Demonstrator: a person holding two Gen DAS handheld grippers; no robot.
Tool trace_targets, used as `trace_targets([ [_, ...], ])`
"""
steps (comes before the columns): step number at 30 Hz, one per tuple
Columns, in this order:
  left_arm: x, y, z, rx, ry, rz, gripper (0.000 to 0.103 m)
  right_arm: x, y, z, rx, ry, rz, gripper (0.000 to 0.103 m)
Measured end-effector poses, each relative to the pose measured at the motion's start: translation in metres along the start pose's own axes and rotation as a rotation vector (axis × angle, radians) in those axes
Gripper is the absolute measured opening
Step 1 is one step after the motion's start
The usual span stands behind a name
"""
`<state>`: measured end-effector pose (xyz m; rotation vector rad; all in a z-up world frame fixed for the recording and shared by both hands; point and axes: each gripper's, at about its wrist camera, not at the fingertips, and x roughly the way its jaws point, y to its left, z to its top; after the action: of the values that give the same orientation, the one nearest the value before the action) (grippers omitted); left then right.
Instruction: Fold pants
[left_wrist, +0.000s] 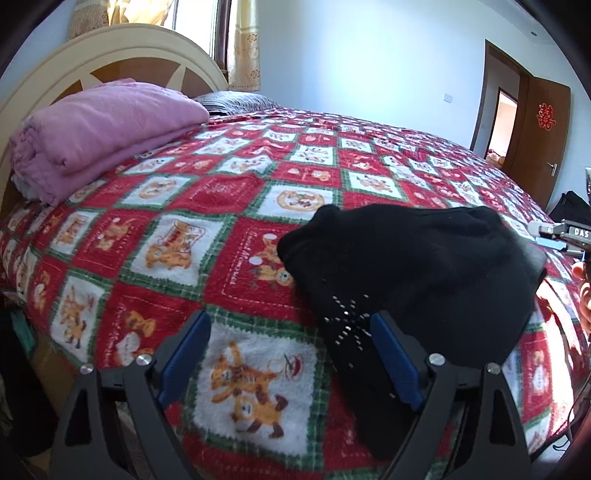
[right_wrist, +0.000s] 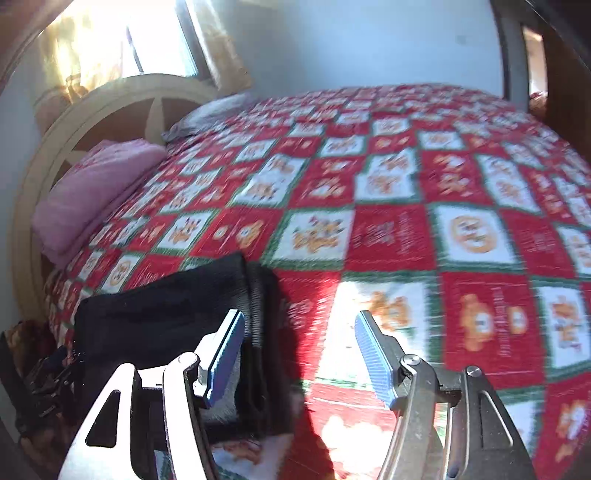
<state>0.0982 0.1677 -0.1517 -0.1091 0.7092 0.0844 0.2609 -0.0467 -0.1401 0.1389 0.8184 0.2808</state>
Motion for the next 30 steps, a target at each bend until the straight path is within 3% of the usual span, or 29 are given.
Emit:
trace_targets([
  [17, -0.092, -0.037, 0.027, 0.038, -0.197, -0.075, 0.102, -0.117, 0.024, -0.04, -0.067, -0.103, 0.031, 0.064],
  [30, -0.112, -0.048, 0.031, 0.062, -0.234, -0.076, 0.103, -0.157, 0.057, -0.042, -0.14, -0.177, 0.066, 0.066],
])
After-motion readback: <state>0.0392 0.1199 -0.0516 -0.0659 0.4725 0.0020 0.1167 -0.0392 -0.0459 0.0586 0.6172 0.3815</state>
